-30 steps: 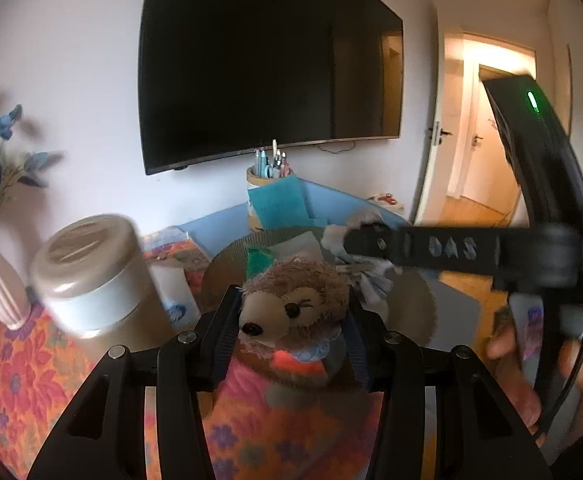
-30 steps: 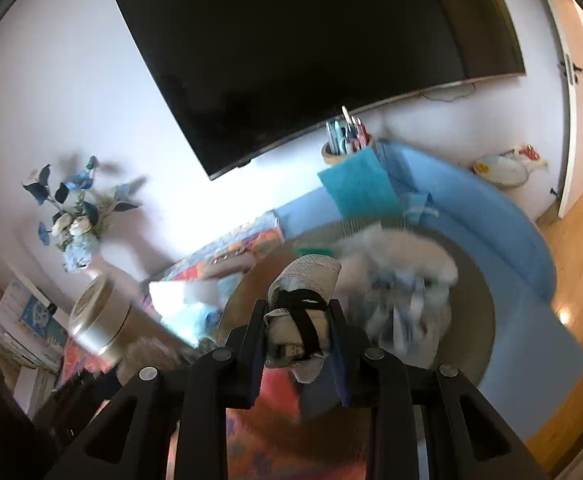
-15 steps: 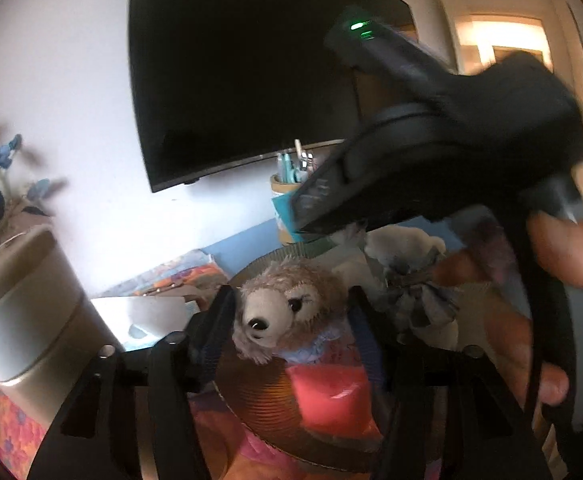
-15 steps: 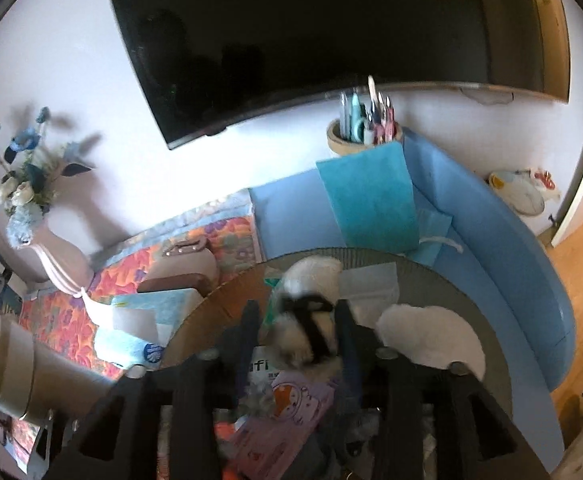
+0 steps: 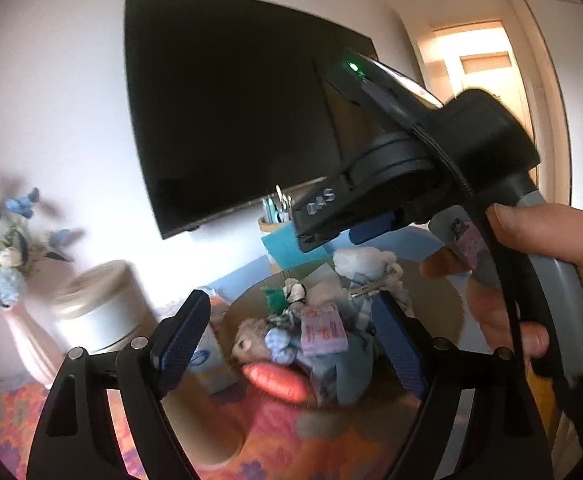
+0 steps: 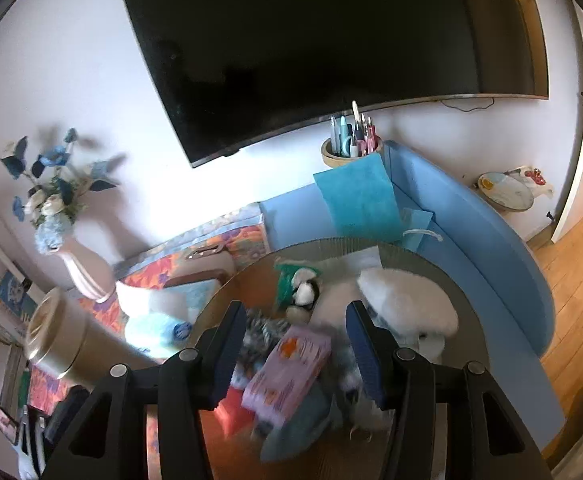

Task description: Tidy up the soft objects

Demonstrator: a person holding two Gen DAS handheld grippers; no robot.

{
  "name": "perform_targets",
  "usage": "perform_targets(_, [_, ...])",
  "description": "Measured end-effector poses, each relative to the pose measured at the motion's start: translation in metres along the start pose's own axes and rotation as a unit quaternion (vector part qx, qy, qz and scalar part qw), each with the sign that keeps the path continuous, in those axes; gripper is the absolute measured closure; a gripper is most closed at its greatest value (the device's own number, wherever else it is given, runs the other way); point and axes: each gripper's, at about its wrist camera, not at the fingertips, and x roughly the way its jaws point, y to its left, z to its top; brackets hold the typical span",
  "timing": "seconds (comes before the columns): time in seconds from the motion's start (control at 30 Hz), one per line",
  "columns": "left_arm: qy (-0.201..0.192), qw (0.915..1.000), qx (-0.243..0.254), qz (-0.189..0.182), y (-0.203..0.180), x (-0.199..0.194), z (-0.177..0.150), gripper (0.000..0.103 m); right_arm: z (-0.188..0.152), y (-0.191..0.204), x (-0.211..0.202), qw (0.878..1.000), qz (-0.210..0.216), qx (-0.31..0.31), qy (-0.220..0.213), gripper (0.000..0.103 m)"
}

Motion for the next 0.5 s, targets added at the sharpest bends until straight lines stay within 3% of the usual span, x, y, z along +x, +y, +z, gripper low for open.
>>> perform_targets(0.2, [0.015, 0.999, -0.042, 0.009, 0.039, -0.059, -0.009, 0.02, -0.037, 0.021, -0.027, 0.999, 0.033, 0.008, 0.001, 0.051])
perform_targets(0.37, [0.026, 0.9948, -0.066, 0.074, 0.087, -0.095, -0.021, 0.012, -0.071, 0.077, -0.025, 0.997, 0.065, -0.03, 0.021, 0.051])
perform_targets(0.5, [0.03, 0.9853, -0.078, 0.149, 0.132, -0.126, -0.034, 0.005, -0.088, 0.141, -0.012, 0.991, 0.099, -0.079, 0.038, 0.051])
